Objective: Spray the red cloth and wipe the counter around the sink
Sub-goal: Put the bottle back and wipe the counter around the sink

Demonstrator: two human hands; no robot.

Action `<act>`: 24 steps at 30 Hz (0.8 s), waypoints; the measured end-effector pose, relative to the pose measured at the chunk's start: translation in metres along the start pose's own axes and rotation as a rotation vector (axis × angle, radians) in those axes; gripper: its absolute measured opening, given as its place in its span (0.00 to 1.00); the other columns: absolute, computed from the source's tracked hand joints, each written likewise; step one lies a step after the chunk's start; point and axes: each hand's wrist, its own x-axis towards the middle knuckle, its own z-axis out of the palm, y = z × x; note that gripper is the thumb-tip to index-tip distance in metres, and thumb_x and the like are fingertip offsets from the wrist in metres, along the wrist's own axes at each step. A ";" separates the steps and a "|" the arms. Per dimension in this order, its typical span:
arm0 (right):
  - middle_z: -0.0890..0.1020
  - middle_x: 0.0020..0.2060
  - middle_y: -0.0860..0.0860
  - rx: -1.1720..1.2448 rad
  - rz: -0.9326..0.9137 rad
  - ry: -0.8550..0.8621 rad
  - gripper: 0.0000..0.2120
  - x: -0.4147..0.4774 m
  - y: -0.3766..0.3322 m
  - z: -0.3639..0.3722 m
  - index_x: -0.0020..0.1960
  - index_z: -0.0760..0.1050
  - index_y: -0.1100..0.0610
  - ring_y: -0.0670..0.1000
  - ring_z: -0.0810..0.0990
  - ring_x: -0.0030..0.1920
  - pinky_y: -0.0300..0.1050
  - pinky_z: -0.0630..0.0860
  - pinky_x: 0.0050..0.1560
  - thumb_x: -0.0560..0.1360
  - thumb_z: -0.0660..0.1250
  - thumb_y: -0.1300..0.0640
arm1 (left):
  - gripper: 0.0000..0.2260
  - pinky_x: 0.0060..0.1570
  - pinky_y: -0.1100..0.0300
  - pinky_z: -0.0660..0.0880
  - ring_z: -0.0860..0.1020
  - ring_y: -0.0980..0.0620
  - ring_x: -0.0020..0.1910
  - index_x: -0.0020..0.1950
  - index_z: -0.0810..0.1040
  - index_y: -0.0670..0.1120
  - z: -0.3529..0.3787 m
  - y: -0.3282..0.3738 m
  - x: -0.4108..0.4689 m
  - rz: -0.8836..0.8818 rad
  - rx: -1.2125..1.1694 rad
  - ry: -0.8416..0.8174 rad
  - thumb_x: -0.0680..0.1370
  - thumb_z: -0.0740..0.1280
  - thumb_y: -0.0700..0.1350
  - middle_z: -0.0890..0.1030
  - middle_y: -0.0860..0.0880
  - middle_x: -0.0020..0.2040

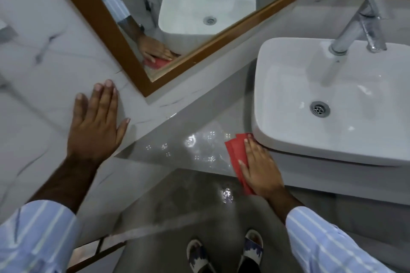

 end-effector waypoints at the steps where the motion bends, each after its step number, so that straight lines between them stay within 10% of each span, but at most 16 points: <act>1: 0.60 0.83 0.57 0.000 0.032 -0.006 0.34 -0.002 0.000 -0.002 0.83 0.55 0.61 0.56 0.63 0.81 0.55 0.62 0.80 0.84 0.50 0.42 | 0.35 0.81 0.42 0.37 0.43 0.43 0.85 0.85 0.45 0.38 0.002 0.000 0.000 0.004 0.008 0.017 0.85 0.52 0.57 0.44 0.41 0.85; 12: 0.51 0.84 0.59 0.002 -0.072 -0.023 0.34 0.113 -0.116 0.025 0.84 0.48 0.62 0.58 0.48 0.84 0.53 0.43 0.83 0.85 0.47 0.43 | 0.36 0.81 0.46 0.33 0.44 0.44 0.85 0.85 0.46 0.39 0.022 -0.008 0.001 0.059 0.077 0.129 0.86 0.55 0.58 0.44 0.42 0.85; 24: 0.58 0.83 0.63 0.006 0.105 0.034 0.35 0.106 -0.102 0.016 0.83 0.54 0.64 0.60 0.54 0.83 0.58 0.53 0.83 0.83 0.50 0.43 | 0.35 0.81 0.44 0.36 0.39 0.44 0.84 0.85 0.47 0.39 0.031 -0.011 0.002 0.081 0.143 0.176 0.86 0.54 0.57 0.44 0.42 0.85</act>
